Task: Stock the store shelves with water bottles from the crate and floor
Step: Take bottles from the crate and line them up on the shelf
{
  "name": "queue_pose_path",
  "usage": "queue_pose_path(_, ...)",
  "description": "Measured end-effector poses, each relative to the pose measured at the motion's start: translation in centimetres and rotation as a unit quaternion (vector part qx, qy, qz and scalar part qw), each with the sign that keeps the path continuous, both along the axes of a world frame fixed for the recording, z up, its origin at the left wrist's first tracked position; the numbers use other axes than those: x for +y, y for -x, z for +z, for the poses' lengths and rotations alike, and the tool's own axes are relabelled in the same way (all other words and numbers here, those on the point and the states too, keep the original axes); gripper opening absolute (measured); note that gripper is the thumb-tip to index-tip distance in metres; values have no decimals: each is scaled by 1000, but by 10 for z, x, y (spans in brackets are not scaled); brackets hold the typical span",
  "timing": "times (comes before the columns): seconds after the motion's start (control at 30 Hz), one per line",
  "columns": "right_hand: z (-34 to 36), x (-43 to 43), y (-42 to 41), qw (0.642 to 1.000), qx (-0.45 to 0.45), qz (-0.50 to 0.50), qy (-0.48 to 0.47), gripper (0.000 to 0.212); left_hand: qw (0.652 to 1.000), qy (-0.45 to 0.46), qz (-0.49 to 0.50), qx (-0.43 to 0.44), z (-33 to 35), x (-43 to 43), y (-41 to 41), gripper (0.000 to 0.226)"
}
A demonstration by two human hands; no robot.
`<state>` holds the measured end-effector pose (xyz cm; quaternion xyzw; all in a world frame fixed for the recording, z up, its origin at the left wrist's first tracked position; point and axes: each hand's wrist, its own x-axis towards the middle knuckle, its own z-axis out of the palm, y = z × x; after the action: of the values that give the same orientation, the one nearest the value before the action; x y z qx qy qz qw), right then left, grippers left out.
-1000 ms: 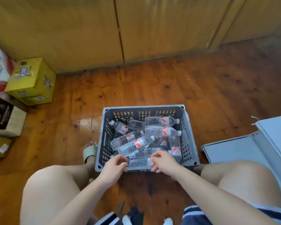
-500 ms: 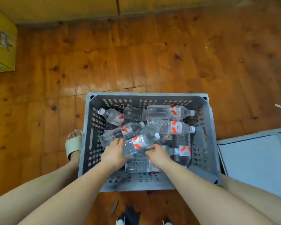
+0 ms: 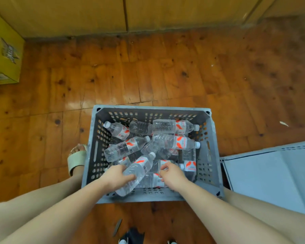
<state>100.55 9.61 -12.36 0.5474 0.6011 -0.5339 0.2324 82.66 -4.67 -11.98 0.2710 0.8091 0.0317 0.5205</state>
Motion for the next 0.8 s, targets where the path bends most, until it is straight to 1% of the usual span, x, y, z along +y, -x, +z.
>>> queue_pose_path(0.07,19,-11,-10,1000,16,-19,-9,9,997,-14,75,-24,24,-13,-11,67)
queue_pose_path(0.13,38,-24,-17,997,45,-61,-3,9,987,-48,146,-56,50,-27,-22,48)
queue_pose_path(0.23,73,-49,-27,983,116,-132,43,15,959,-107,238,-110,95,-41,-45,37)
queue_pose_path(0.3,101,-63,-36,972,155,-165,67,20,940,-141,269,-156,130,-45,-63,32)
queue_pose_path(0.37,128,-72,-49,945,219,-222,102,26,923,-167,284,-200,161,-49,-81,29)
queue_pose_path(0.43,149,-77,-65,905,300,-267,140,34,904,-190,307,-230,190,-53,-97,32)
queue_pose_path(0.53,174,-84,-90,858,389,-285,177,52,888,-222,302,-265,221,-58,-120,32)
queue_pose_path(0.67,193,-93,-123,804,469,-301,206,62,899,-247,229,-280,248,-61,-158,42)
queue_pose_path(0.73,201,-94,-139,793,485,-311,196,62,907,-248,205,-270,257,-61,-177,42)
queue_pose_path(0.8,204,-94,-152,801,479,-324,157,63,921,-237,181,-250,263,-60,-191,42)
